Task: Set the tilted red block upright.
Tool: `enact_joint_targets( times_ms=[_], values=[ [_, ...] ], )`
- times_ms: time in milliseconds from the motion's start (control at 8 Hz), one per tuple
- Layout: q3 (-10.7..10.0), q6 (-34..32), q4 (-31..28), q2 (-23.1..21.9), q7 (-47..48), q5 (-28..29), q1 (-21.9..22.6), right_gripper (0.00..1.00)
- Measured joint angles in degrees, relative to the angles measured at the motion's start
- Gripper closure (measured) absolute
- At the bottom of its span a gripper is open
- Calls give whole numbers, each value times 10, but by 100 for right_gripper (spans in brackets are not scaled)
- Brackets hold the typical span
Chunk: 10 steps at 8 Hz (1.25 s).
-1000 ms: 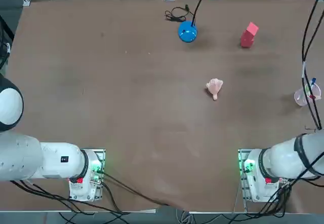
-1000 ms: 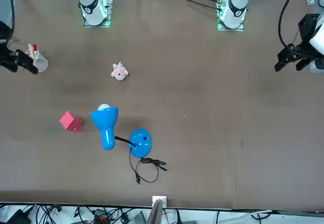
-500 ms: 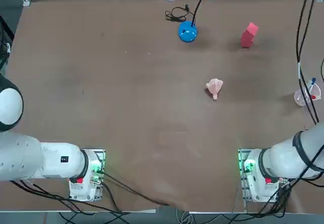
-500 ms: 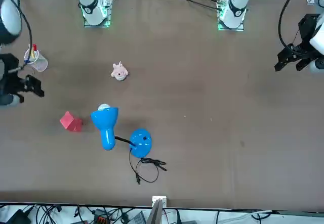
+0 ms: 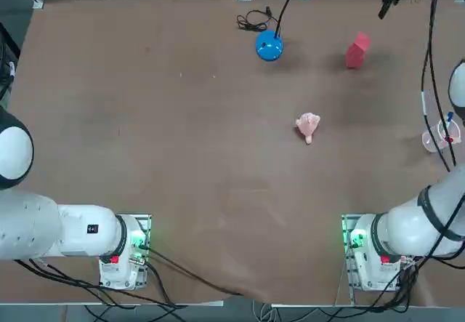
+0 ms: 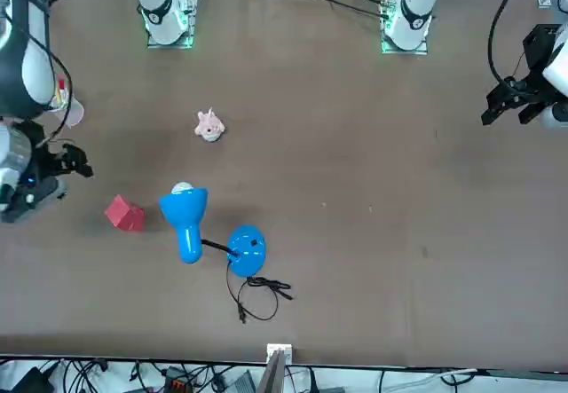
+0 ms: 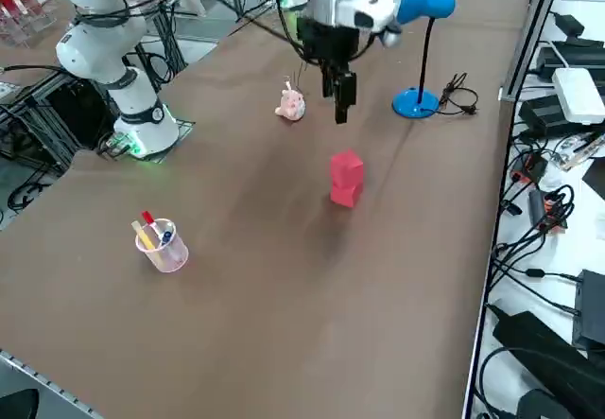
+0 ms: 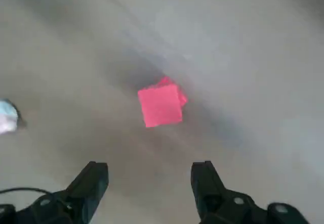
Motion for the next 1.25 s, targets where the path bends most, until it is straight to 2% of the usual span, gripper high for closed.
enact_joint_targets(
  times_ms=[250,500,875,1250],
  values=[
    [0,25,-2,37,-74,8,0,0],
    [3,65,-9,58,-82,8,8,0],
    [4,171,-60,67,-82,8,20,0],
    [4,192,-75,77,-82,8,21,0]
  ],
)
